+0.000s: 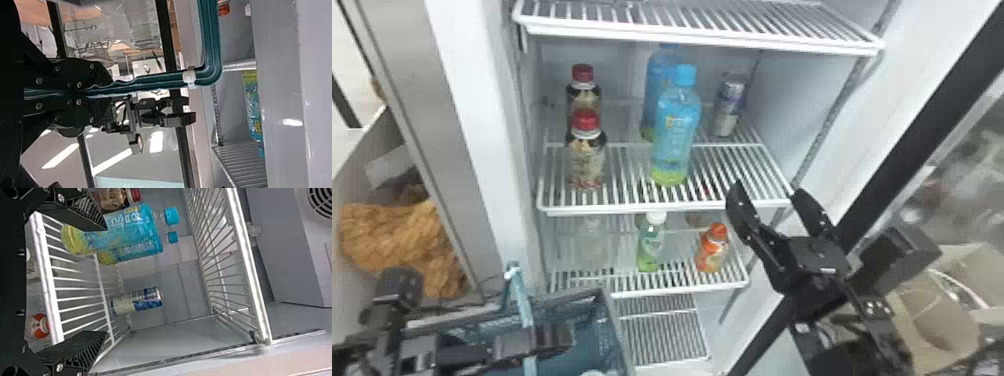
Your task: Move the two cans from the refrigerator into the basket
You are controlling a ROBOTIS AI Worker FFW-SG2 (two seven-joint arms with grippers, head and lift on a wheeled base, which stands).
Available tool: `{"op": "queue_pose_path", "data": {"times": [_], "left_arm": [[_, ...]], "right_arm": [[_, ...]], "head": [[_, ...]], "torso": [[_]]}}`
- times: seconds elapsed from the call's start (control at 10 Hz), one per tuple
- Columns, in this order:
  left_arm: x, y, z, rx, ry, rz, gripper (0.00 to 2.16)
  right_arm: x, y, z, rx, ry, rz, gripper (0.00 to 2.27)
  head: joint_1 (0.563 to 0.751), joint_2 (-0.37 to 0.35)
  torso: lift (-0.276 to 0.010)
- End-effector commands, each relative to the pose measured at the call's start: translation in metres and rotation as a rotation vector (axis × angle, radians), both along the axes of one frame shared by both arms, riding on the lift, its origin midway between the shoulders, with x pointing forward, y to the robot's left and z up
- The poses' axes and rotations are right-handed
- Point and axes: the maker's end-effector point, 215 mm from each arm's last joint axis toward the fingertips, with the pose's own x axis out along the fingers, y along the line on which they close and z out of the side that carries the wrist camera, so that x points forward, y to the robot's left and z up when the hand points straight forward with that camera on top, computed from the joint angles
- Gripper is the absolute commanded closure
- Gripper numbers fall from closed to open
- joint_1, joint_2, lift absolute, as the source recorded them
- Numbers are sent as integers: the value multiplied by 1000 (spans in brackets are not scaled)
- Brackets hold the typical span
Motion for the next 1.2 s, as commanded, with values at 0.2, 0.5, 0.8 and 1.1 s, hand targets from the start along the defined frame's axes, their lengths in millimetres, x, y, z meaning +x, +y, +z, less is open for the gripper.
{"op": "queue_pose_path", "data": {"times": [0.2,0.5,0.8,1.1], "left_arm": [[0,1,0,-1,1,1,1190],[0,1,0,-2,1,1,1190],[0,0,0,0,2,0,1190],[0,0,-1,-2,7,-1,1190]], "right_arm": [[37,-9,3,-63,-25,-11,110],[66,-13,-5,-107,5,-17,114],[98,-19,-9,-134,15,-34,114],[131,-17,-11,-139,27,-32,110]], "head": [[695,-206],[695,-205],[695,-205],[695,-199]], "torso": [[-25],[-25],[-25],[-25]]}}
